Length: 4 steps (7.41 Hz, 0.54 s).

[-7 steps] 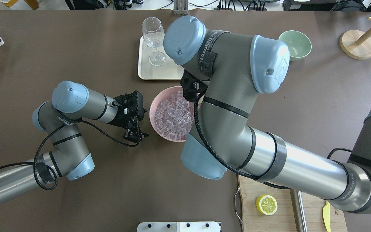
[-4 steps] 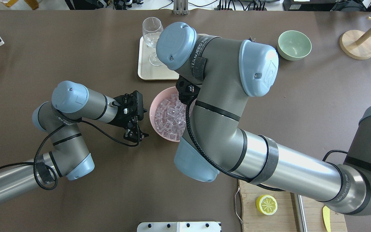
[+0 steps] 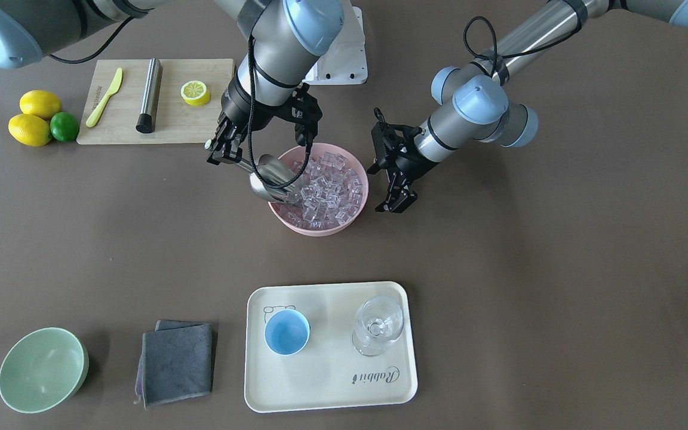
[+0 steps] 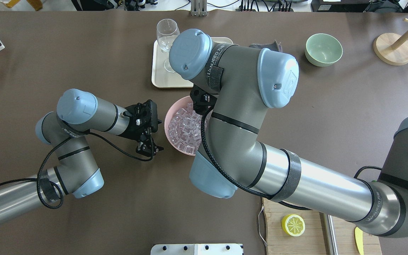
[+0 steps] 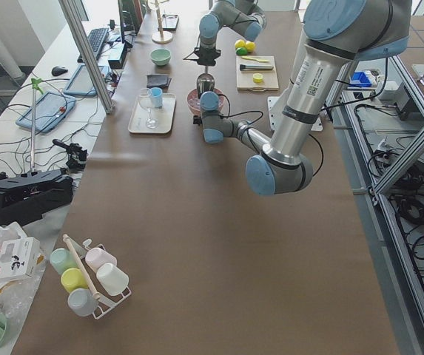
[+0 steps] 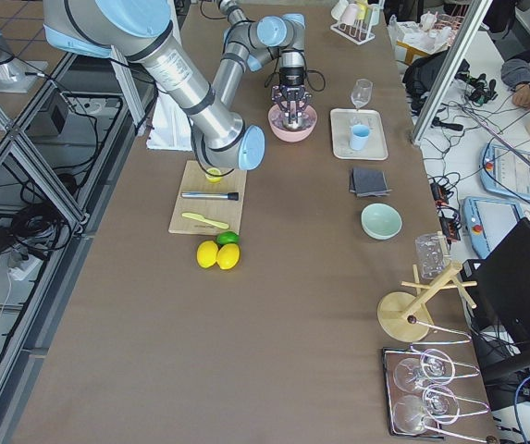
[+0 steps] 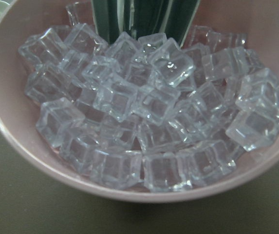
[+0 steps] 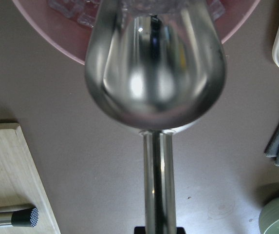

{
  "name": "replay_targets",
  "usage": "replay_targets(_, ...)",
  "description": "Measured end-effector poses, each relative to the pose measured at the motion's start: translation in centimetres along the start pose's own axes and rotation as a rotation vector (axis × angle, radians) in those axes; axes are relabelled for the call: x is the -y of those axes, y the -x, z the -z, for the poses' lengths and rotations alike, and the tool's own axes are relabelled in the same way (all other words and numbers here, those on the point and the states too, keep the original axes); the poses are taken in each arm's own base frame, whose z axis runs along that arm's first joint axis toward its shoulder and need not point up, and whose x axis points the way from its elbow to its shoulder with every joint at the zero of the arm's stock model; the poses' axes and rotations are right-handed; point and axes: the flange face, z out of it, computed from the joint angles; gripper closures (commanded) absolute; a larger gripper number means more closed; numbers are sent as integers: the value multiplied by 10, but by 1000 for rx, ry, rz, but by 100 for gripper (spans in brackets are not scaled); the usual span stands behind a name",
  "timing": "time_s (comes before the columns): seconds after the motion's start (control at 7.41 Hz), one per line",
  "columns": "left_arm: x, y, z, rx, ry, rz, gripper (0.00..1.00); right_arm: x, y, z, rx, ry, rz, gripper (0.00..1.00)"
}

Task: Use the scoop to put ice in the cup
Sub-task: 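Lower the scoop into the ice bowl while the left gripper holds it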

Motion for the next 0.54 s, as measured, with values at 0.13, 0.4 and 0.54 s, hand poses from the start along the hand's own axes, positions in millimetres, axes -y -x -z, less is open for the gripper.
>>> replay_targets(0.13,0,0,0,0,1,0,1,1,-1,-1,-7,-13,1,100)
replay_targets(0.4,0,0,0,0,0,0,1,4,-1,-5,-17,-36,4,100)
replay_targets(0.54,0,0,0,0,0,0,1,4,-1,-8,-25,-54,5,100)
